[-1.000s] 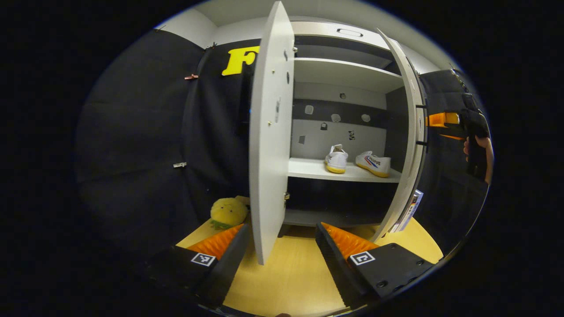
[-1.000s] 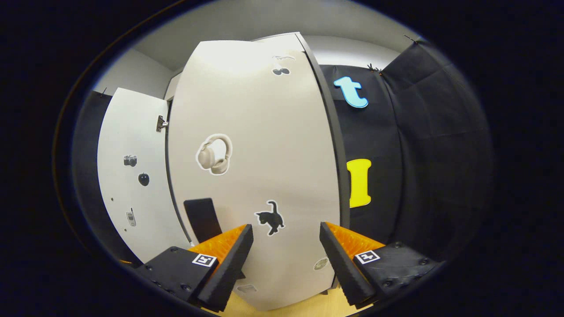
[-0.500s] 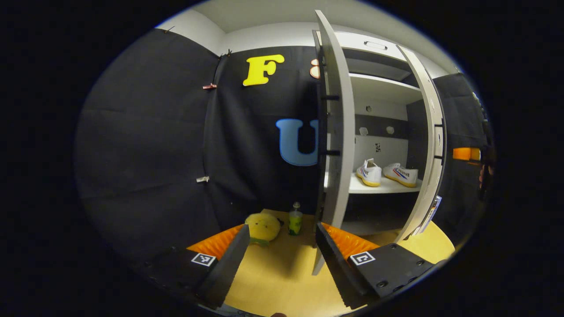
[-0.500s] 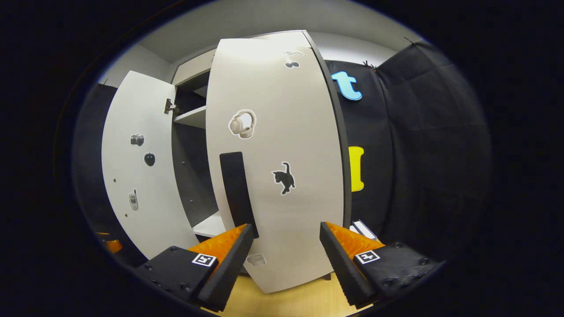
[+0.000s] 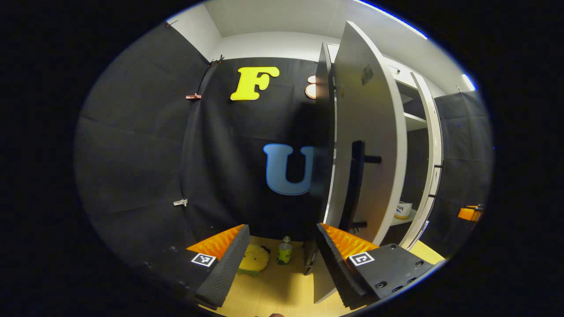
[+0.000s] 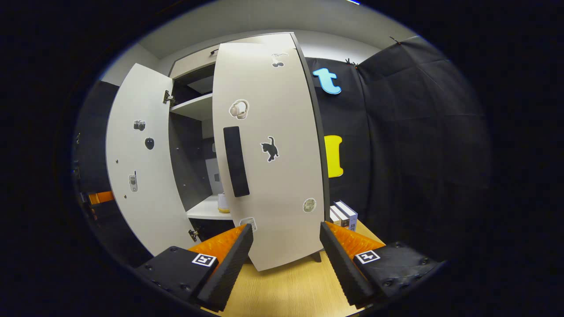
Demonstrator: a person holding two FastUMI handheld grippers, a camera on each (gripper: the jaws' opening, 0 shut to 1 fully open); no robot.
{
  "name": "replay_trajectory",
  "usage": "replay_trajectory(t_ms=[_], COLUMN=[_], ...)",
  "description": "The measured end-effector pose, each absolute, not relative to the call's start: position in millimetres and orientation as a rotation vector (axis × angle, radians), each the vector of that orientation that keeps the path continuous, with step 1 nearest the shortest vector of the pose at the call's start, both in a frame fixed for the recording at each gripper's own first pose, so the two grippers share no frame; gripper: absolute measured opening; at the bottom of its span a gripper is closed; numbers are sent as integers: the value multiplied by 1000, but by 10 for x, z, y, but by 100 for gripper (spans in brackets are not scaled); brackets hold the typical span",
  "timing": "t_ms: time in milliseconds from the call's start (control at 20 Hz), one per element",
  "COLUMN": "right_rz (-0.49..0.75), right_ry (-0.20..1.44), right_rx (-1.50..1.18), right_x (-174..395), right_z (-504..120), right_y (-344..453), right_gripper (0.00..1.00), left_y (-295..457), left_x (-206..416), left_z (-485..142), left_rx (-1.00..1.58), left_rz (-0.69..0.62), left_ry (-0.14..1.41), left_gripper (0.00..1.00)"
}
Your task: Grab one shoe with the right hand and put it into the shoe cabinet, grab the other shoe with the left hand and put it into the shoe cabinet; then close the right door with the right hand and the left door with the left hand.
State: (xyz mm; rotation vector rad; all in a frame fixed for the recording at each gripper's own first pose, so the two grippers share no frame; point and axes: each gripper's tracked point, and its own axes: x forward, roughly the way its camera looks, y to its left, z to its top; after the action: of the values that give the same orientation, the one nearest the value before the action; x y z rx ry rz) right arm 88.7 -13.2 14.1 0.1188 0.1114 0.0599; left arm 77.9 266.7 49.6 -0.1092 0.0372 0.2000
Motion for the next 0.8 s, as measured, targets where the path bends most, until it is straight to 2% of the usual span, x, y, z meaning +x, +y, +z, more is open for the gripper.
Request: replay_trajectory(t_ms=[350,550,650,800], right_rz=[25,20,21,13], right_ry=[136,149,165,170], right_rx=[101,105,109,116], right_x=[653,664,678,678], right_z=[48,-20,-51,-49], right_y=[-244,-253,-258,-297], right_gripper=[98,98,98,98], left_y=[2670,2577,2493,2232], left_x=[1259,1304,1331,1326], left_z=[795,853,906,819], left_rx=[-98,-52,5,-34], left_rz=[87,53,44,6], left_ry=[14,22,22,51], left_gripper=[94,93,89,89])
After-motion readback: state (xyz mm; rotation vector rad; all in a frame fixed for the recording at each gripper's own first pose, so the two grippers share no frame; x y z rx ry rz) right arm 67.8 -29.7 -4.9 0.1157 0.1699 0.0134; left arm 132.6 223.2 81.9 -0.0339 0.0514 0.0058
